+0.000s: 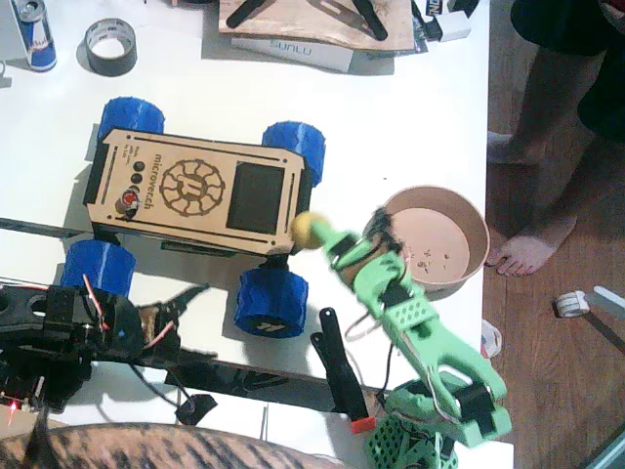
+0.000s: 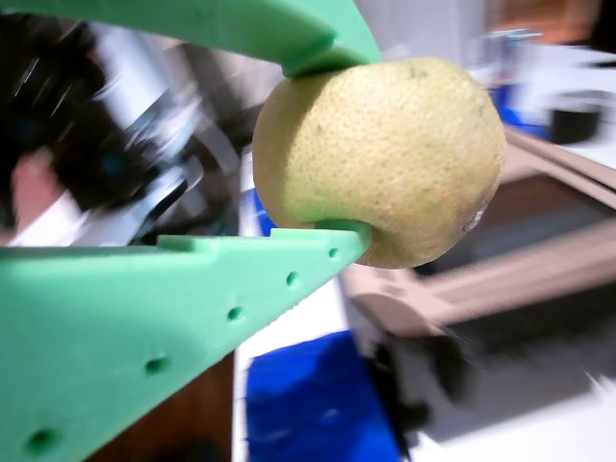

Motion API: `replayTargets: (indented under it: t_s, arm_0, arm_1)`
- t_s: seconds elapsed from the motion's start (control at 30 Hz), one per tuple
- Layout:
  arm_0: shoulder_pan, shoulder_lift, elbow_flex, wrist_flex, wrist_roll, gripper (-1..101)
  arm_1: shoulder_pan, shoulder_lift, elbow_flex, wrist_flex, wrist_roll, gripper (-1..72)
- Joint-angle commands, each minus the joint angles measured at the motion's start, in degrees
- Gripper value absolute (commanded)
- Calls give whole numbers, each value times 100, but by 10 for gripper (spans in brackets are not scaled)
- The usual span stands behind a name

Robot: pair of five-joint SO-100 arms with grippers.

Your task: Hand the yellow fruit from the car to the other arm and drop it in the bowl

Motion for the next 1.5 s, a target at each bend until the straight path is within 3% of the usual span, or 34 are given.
replayTargets:
  t_s: [0.0,0.33,0.6,0.73,0.83,0.93,1.13,1.47]
  arm_0:
    - [-466,35,-149,369,79,512]
    - [-2417,-158,-176,1230,2549,427]
    - [-4887,-334,-659,3032,4465,324]
    - [-6082,-123,-1239,3999,5687,198]
    - [-6785,343,-1230,4526,6275,47]
    - [-7383,773,-1204,5115,6469,1]
    - [-7576,1046,-1134,5256,6469,1]
    - [-7576,1424,686,4025,6469,1]
  arm_1:
    - [510,-308,-703,9,439,-1]
    - [1538,-1978,-2153,343,1688,-1]
    - [2162,-2663,-2936,879,2241,-1]
    - [2496,-2777,-3111,1055,2435,-1]
    - [2751,-2848,-3199,1187,2549,-1]
    - [2988,-2971,-3226,1187,2602,-1]
    - [3287,-3111,-3243,1204,2558,-1]
    - [3296,-3226,-3270,1415,2549,-1]
